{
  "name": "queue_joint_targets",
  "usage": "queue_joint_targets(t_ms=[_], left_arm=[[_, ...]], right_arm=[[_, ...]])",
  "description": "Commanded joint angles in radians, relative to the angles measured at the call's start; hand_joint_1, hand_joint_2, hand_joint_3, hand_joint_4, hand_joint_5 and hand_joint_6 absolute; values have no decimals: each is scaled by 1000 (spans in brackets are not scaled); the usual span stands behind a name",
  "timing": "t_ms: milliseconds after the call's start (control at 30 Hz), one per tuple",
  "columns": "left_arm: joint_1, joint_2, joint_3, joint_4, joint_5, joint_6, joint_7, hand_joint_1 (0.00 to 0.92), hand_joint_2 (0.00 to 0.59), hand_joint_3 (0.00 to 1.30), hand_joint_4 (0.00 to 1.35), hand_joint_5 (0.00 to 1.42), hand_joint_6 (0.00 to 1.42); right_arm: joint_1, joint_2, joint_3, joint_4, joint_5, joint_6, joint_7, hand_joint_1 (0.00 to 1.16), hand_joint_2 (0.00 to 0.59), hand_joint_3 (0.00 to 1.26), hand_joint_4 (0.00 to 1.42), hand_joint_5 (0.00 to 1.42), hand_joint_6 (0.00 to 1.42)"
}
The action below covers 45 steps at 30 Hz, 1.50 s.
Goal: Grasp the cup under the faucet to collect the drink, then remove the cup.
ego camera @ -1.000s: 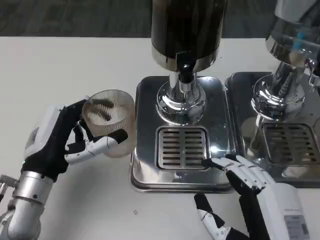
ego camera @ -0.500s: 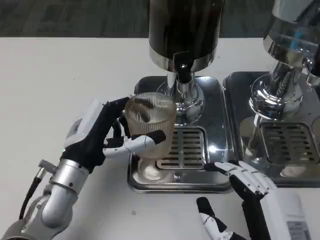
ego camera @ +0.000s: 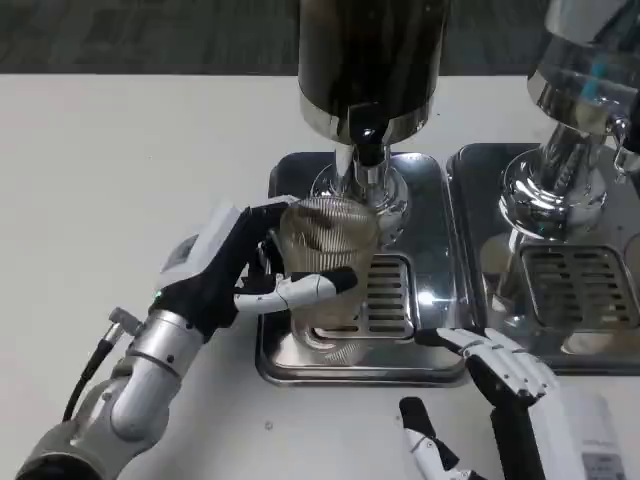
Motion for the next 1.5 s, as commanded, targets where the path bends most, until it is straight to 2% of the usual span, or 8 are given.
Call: queue_joint_targets(t_ms=[33, 233, 267, 367, 533, 1067, 1400, 1500], left_arm=[[-37, -15, -19, 6, 14, 3, 6, 349, 113, 602, 677, 945, 1128], [-63, -37, -36, 10, 36, 20, 12, 330, 114, 586, 657, 907, 1045], [-67, -40, -37, 10, 37, 22, 10, 321, 116, 579, 643, 872, 969], [-80, -49, -41, 14, 36, 29, -7, 241, 107, 513, 543, 676, 546], [-88, -50, -39, 19, 19, 29, -46, 172, 88, 444, 451, 569, 352], [-61, 7, -8, -21, 0, -8, -55, 110, 64, 363, 310, 420, 217], [40, 96, 63, -147, -72, -126, -56, 107, 62, 346, 295, 388, 237], [83, 130, 100, -208, -106, -164, -67, 70, 74, 332, 285, 376, 271]], right_arm=[[16, 5, 3, -21, -4, 2, -7, 459, 404, 384, 323, 250, 311], [28, 13, 10, -29, -9, 7, -6, 460, 404, 384, 323, 251, 319], [30, 14, 10, -30, -9, 8, -6, 460, 404, 384, 323, 251, 320], [40, 18, 12, -34, -9, 9, -9, 460, 404, 384, 323, 251, 322], [48, 28, 21, -37, -14, 14, -11, 460, 404, 384, 323, 259, 334], [-2, 25, 21, 2, 11, 0, 2, 460, 404, 384, 323, 271, 358], [-29, 23, 27, 32, 24, -14, -7, 461, 404, 395, 323, 272, 361], [-36, 23, 27, 38, 27, -19, -10, 461, 404, 396, 323, 273, 361]])
